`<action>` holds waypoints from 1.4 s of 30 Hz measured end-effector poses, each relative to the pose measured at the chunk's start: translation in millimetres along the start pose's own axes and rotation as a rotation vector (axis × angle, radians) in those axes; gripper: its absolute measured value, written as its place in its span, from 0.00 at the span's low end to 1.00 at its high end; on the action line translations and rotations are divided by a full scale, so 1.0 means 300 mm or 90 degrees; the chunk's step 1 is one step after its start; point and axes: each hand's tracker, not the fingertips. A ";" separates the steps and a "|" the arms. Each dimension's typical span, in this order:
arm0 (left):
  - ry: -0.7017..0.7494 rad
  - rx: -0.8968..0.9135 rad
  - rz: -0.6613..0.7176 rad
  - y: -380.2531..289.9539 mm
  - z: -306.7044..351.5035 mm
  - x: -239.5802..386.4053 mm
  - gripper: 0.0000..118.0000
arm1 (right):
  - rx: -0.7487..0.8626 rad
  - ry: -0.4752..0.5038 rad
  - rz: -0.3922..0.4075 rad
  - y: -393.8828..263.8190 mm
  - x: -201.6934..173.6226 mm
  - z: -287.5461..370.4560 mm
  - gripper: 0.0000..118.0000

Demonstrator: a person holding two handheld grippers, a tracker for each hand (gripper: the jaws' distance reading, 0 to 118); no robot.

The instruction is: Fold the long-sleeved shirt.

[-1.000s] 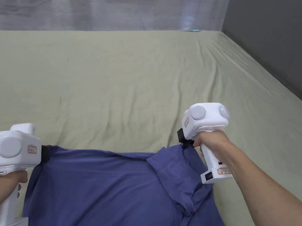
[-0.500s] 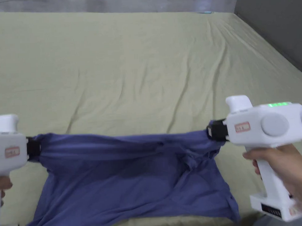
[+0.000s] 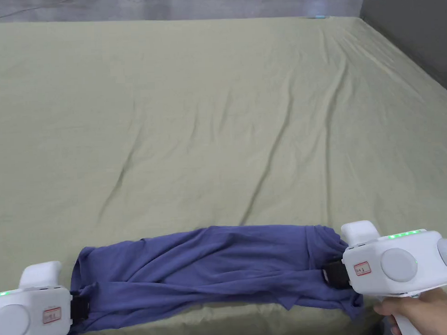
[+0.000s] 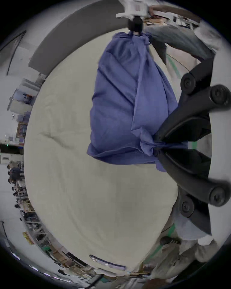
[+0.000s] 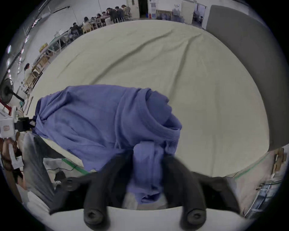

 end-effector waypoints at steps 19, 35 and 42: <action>-0.068 0.191 0.000 0.149 0.300 -0.012 0.00 | 0.249 0.024 -0.003 0.188 -0.157 0.314 0.03; -0.497 -0.059 0.302 0.073 -0.249 -0.387 1.00 | 0.204 0.049 -0.009 0.181 -0.146 0.260 0.03; -0.535 0.005 0.252 0.103 -0.263 -0.304 1.00 | 0.189 0.044 -0.001 0.174 -0.161 0.252 0.03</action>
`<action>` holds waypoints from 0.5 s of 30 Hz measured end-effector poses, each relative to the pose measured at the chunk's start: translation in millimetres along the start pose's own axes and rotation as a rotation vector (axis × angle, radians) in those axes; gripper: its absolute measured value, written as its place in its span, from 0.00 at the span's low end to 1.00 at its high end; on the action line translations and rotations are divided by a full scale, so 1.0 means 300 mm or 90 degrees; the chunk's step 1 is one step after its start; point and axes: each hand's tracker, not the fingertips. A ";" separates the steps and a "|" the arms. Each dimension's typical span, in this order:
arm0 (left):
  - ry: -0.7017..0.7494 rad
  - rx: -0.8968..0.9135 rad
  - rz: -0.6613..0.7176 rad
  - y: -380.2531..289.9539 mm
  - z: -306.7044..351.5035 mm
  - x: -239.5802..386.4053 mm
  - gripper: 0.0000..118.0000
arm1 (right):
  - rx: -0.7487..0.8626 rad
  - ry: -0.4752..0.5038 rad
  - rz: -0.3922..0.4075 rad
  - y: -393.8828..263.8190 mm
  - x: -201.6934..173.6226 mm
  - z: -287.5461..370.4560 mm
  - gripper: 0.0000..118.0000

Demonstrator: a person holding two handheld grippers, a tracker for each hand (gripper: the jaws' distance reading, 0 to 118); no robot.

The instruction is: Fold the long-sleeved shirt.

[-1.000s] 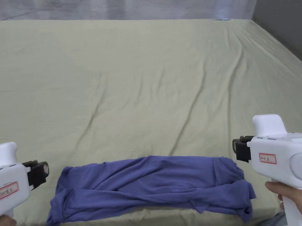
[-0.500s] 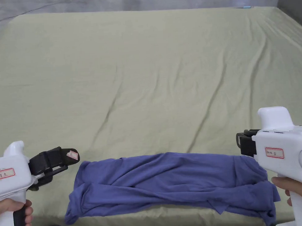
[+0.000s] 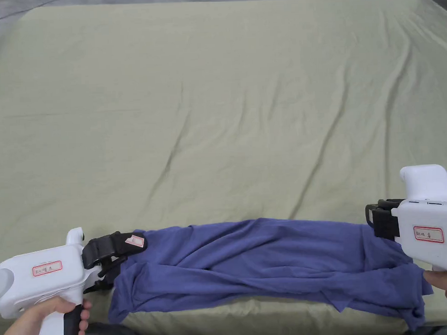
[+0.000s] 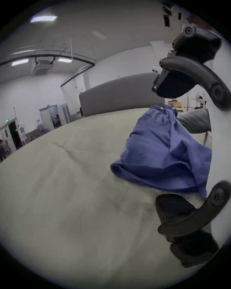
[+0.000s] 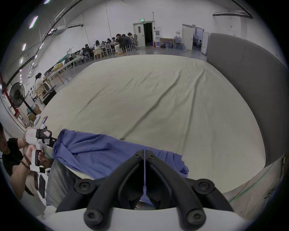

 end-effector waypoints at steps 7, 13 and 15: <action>-0.111 -0.031 0.008 -0.015 -0.124 0.036 1.00 | -0.007 0.004 0.002 -0.003 -0.013 -0.002 0.03; 0.073 -0.055 -0.061 0.009 -0.188 0.039 0.03 | -0.004 -0.002 0.001 -0.003 0.005 0.020 0.03; 0.052 -0.020 -0.036 0.013 -0.167 0.056 0.03 | -0.005 -0.005 -0.001 -0.009 0.014 0.027 0.03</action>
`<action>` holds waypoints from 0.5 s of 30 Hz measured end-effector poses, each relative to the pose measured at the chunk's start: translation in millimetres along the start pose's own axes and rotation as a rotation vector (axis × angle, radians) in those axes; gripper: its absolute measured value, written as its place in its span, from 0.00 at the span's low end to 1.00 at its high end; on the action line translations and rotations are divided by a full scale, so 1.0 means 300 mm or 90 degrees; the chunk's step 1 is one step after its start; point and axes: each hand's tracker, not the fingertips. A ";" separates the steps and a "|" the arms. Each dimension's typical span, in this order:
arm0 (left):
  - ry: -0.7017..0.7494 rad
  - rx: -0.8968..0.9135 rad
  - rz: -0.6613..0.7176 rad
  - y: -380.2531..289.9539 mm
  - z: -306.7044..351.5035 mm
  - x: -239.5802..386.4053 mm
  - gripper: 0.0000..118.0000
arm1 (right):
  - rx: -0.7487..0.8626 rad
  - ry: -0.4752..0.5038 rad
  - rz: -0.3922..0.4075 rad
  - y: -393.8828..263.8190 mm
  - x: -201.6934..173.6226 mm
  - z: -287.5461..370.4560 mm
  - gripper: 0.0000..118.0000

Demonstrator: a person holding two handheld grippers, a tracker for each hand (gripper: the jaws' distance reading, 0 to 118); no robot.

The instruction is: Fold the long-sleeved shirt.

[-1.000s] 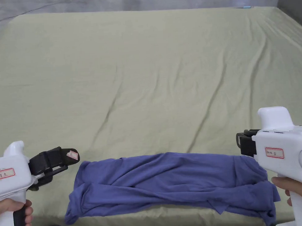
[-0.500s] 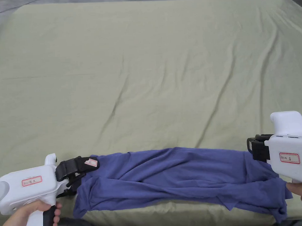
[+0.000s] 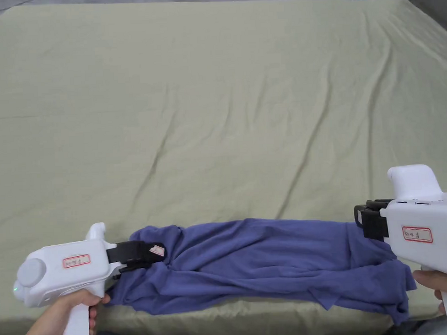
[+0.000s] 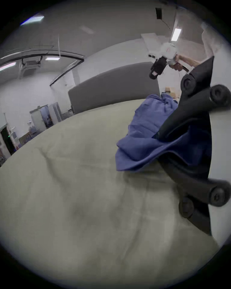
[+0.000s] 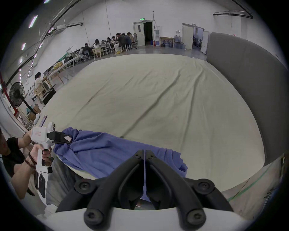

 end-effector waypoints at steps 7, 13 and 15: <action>0.053 0.059 -0.007 0.033 0.139 -0.048 0.02 | -0.010 -0.007 -0.003 -0.013 0.012 -0.011 0.03; 0.120 0.113 -0.011 0.101 0.304 -0.082 0.02 | -0.011 -0.001 -0.001 -0.010 0.006 -0.015 0.03; 0.152 0.125 -0.015 0.125 0.357 -0.095 0.02 | -0.010 -0.001 -0.001 -0.009 0.005 -0.017 0.03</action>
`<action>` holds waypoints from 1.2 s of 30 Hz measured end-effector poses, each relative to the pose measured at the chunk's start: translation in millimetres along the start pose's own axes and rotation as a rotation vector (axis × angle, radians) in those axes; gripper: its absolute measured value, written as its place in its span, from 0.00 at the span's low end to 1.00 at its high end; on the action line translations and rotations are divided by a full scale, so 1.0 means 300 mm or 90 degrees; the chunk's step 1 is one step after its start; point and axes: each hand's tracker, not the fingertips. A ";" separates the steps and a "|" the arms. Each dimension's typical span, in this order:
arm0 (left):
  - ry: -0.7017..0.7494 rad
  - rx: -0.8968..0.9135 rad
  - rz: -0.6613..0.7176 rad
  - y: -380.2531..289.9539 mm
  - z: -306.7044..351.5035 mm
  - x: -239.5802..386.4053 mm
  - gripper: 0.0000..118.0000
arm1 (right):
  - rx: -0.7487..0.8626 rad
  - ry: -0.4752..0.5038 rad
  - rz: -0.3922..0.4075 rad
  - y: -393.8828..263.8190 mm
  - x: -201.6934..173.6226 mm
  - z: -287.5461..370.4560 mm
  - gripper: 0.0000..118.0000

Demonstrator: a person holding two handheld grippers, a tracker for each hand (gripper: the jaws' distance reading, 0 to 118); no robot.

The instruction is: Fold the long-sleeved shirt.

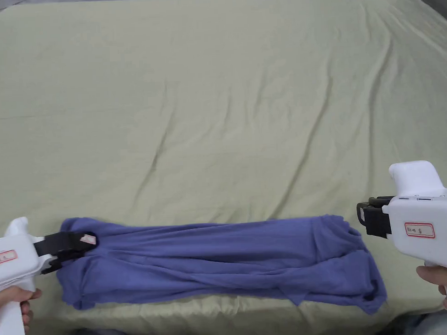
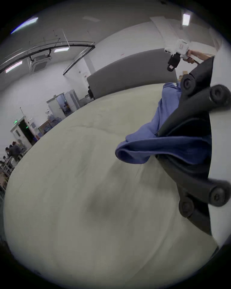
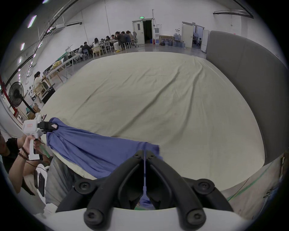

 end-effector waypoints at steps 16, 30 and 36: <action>-0.278 -0.159 -0.126 -0.181 -0.144 0.755 0.02 | 0.002 0.020 -0.024 -0.028 0.025 -0.030 0.03; -0.183 -0.327 -0.099 -0.472 -0.820 0.979 0.45 | 0.023 -0.030 -0.105 -0.112 0.217 0.085 0.03; -0.303 -0.261 -0.109 -0.375 -0.582 1.024 1.00 | 0.018 -0.038 -0.118 -0.128 0.248 0.080 0.03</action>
